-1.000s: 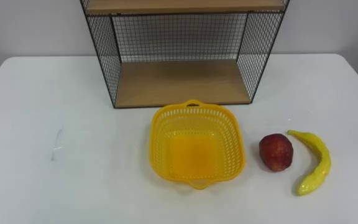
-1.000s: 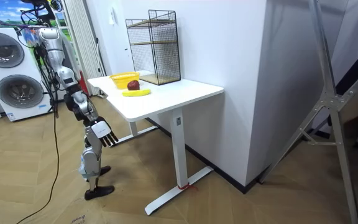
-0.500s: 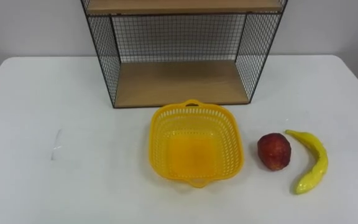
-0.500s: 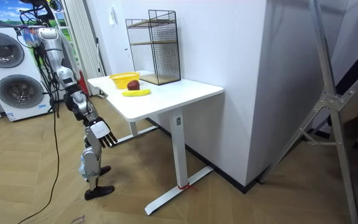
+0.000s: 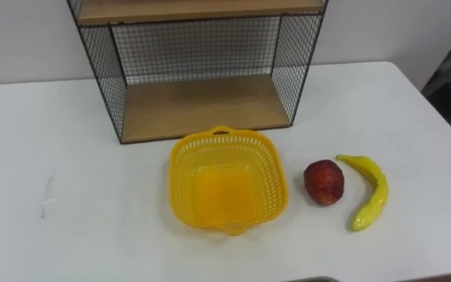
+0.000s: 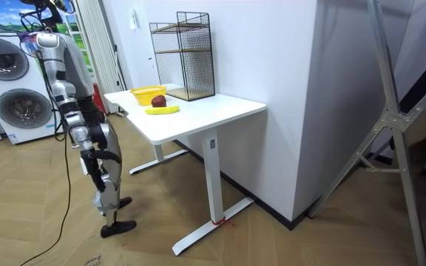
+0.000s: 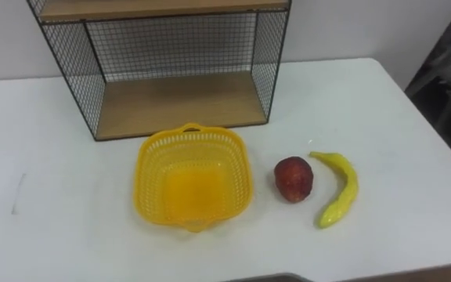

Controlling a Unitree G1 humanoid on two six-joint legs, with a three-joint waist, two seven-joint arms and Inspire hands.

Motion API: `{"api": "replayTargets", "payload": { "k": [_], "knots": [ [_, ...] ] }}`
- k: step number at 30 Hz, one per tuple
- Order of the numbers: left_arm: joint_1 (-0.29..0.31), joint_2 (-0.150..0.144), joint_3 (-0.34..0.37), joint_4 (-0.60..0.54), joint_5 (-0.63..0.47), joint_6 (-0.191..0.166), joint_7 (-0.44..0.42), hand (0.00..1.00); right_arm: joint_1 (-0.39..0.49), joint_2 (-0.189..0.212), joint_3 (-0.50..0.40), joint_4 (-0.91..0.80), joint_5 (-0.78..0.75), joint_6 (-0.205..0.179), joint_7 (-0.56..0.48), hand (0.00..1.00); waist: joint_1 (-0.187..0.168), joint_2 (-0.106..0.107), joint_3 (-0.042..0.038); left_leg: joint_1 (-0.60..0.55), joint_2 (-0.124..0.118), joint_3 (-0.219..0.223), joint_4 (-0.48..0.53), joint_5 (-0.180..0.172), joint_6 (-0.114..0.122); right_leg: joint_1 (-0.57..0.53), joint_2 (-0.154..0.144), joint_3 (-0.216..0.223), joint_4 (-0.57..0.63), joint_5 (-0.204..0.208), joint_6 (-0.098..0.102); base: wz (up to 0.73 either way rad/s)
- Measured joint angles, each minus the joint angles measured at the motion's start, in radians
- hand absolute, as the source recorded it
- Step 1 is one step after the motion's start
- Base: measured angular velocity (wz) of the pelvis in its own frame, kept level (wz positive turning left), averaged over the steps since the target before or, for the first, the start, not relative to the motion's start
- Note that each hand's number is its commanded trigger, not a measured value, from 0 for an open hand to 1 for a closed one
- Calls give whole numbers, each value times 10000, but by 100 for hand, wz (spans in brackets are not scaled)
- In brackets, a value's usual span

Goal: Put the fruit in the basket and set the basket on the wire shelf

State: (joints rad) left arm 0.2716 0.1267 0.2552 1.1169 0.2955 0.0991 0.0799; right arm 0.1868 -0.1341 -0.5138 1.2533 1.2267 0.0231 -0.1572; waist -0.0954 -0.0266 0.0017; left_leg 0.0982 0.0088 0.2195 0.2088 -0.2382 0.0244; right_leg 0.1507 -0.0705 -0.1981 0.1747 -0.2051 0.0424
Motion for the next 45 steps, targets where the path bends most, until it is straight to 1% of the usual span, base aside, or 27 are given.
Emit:
{"api": "replayTargets", "payload": {
  "k": [1,3,4,6,9,10,12,13,14,15,16,17,18,19,20,21,22,24,28,29,31,32,35,37,39,41,45],
  "knots": [
    [32,20,31,-18,-104,-16,75,0,-59,1,-564,-339,505,-10,-373,0,-123,23,-14,-17,-9,12,-1,1,4,-45,-13,14,43,0,0,-8],
    [75,34,401,-70,-93,-171,251,0,-253,0,-1684,-1002,1057,-108,-997,0,-396,-15,-41,-25,-17,45,-3,8,14,-116,-24,70,133,-14,8,-6],
    [96,43,464,-106,-93,-182,277,0,-292,0,-1908,-1230,1103,-139,-1195,0,-414,-41,-58,-14,-20,66,-12,8,15,-115,-28,80,135,-20,11,-8],
    [113,84,514,-272,-93,-188,357,0,-273,-10,-2160,-2190,1212,-405,-1908,0,-429,-70,-75,2,-19,140,-19,14,21,-129,-29,128,123,-25,11,-10],
    [353,84,579,-897,-90,-275,488,0,-294,-43,-2335,-4605,1026,-921,-3597,0,-535,-176,-82,-16,-36,218,-72,37,40,-204,-28,247,127,-28,16,-7],
    [416,78,578,-1017,-90,-288,492,0,-321,-46,-2424,-5065,888,-958,-3890,0,-608,-200,-83,-22,-42,212,-75,41,45,-202,-29,243,126,-30,20,0],
    [464,74,490,-1164,-89,-367,502,0,-537,-133,-2533,-7223,-265,-1067,-5102,0,-649,-255,-75,-121,-56,219,-61,41,46,-340,-33,311,152,-42,38,-5],
    [438,72,479,-1181,-84,-366,503,0,-639,-172,-2547,-7775,-646,-1125,-5411,0,-675,-265,-75,-193,-57,223,-59,43,49,-406,-31,328,151,-41,39,-7],
    [375,75,474,-1239,-90,-395,504,0,-817,-302,-2543,-8807,-1499,-1211,-5928,0,-722,-287,-61,-298,-63,219,-50,57,67,-513,-31,335,145,-33,38,0],
    [356,86,445,-1249,-83,-432,522,0,-872,-390,-2523,-9227,-1979,-1264,-6107,0,-684,-302,-66,-337,-63,217,-41,62,69,-550,-29,333,153,-30,37,0],
    [350,108,348,-1254,-20,-531,612,0,-914,-576,-2299,-10049,-3086,-1442,-6496,0,-588,-328,-64,-359,-64,217,-36,71,64,-602,-26,330,186,-30,36,0],
    [347,111,286,-1261,7,-579,648,0,-945,-744,-2076,-10813,-4029,-1565,-6821,0,-517,-314,-36,-418,-51,217,-36,72,62,-702,-19,338,256,-30,35,0],
    [345,138,174,-1259,2,-580,652,0,-974,-844,-1986,-11087,-4433,-1627,-6917,0,-495,-345,-50,-461,-46,216,-37,73,60,-764,-16,343,286,-30,35,0],
    [315,212,-51,-1249,-3,-589,647,0,-970,-1044,-1747,-11537,-5045,-1670,-7053,0,-408,-341,-40,-554,-41,215,-34,79,53,-837,-12,349,296,-28,33,0],
    [281,280,-242,-1229,2,-595,645,0,-970,-1036,-1560,-12058,-5770,-1647,-7098,0,-320,-354,-27,-566,-40,221,-25,97,50,-855,-12,343,305,-25,29,0],
    [298,288,-326,-1227,6,-597,640,0,-970,-1014,-1409,-12362,-6106,-1647,-7132,0,-294,-355,-3,-570,-40,221,-26,97,50,-864,-12,344,303,-25,29,-5],
    [308,290,-487,-1185,12,-595,624,0,-966,-1018,-1005,-12804,-6837,-1655,-7102,0,-153,-334,19,-573,-38,255,-30,97,50,-918,-13,377,303,-24,28,-12],
    [270,296,-774,-1180,48,-598,546,0,-963,-1017,-237,-12982,-8065,-1664,-6648,0,65,-340,19,-577,-33,263,-24,97,50,-985,-11,437,292,-22,26,-8],
    [269,298,-1082,-1165,130,-603,537,0,-941,-1016,865,-12966,-8293,-1562,-5600,0,297,-304,24,-569,-38,223,-25,96,50,-961,-15,417,288,-20,25,1],
    [285,299,-1181,-1154,130,-601,522,0,-920,-1017,1185,-12964,-8298,-1519,-5186,0,443,-252,24,-545,-37,222,-26,96,50,-945,-15,420,288,-21,25,0],
    [282,295,-1238,-1163,127,-604,405,0,-891,-1021,1573,-12943,-8294,-1477,-4508,0,517,-176,12,-515,-36,204,-31,96,49,-910,-15,417,283,-21,25,2],
    [287,297,-1235,-1164,127,-603,369,0,-898,-1034,1798,-12942,-8294,-1353,-4060,0,564,-149,13,-516,-31,190,-33,97,48,-903,-16,389,283,-21,25,5],
    [286,302,-1235,-1182,127,-597,240,0,-900,-1058,2182,-12925,-8300,-1164,-3129,0,715,-132,14,-522,-22,146,-26,98,46,-883,-18,319,281,-22,24,4],
    [304,303,-1276,-1182,123,-576,165,0,-910,-1091,2502,-12720,-8302,-1164,-2669,0,752,-164,23,-491,-23,98,-7,98,46,-814,-18,281,272,-21,24,6],
    [314,304,-1611,-1153,139,-550,158,0,-883,-1080,3149,-12575,-8487,-1086,-2173,0,771,-188,29,-526,-26,31,22,98,47,-802,-18,240,283,-12,9,6],
    [308,289,-1714,-1162,190,-544,147,0,-856,-1055,3573,-12491,-8716,-1070,-1743,0,736,-198,32,-572,-29,-70,53,97,47,-801,-20,167,293,-6,1,10],
    [320,293,-1846,-1226,381,-544,130,0,-903,-1057,4008,-12293,-8944,-1069,-1097,0,835,-171,26,-671,-22,-160,154,96,47,-752,-16,82,295,7,-16,7]
  ]
}}
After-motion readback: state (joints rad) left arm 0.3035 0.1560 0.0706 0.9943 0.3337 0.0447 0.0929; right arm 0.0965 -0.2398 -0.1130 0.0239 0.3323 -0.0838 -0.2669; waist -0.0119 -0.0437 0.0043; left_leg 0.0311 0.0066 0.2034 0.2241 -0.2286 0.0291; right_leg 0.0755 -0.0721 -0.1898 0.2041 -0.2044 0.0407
